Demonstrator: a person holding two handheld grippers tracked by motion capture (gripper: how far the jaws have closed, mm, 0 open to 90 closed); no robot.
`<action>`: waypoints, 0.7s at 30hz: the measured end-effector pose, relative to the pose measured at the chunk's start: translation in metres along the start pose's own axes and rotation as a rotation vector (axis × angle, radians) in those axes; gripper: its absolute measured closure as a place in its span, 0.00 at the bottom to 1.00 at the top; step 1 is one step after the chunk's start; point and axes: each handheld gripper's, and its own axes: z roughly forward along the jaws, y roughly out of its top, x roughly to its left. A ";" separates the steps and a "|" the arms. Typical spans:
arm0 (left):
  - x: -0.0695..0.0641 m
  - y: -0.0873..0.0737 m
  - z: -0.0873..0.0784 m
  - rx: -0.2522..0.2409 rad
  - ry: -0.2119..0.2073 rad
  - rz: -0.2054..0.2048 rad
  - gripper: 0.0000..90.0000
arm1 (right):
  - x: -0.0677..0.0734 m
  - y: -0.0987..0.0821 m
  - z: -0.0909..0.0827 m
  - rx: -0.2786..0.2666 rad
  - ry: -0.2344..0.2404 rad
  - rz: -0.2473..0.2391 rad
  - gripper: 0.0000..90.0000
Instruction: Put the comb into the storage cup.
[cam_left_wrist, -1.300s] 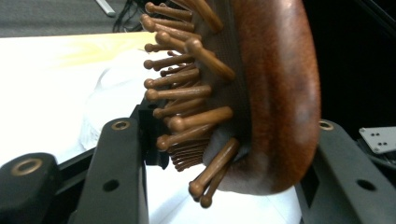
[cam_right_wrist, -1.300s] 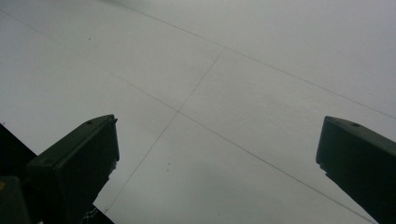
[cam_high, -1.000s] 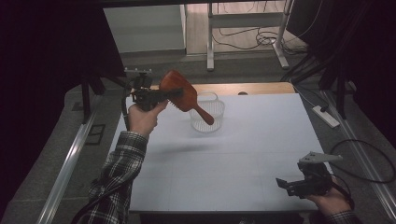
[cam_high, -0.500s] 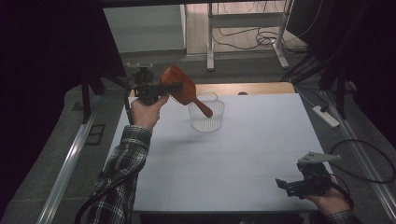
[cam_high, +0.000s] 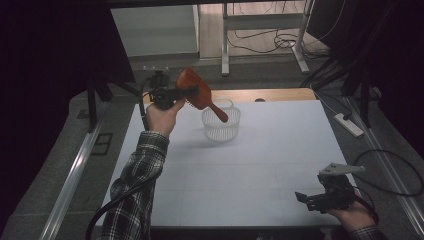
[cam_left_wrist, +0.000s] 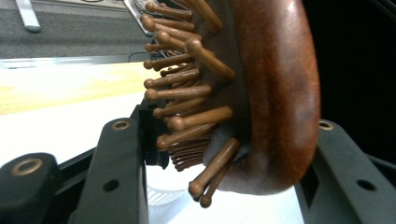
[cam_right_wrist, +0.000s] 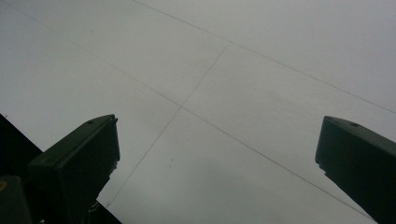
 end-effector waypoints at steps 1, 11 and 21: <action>0.000 0.000 0.002 -0.001 0.000 -0.001 0.59 | 0.000 0.000 0.000 0.001 0.000 0.000 0.00; 0.000 -0.005 0.018 0.003 0.013 -0.002 0.59 | 0.000 0.000 0.000 0.004 0.006 -0.002 0.00; -0.001 -0.010 0.032 0.015 0.025 -0.001 0.59 | 0.000 0.000 0.001 0.007 0.011 -0.004 0.00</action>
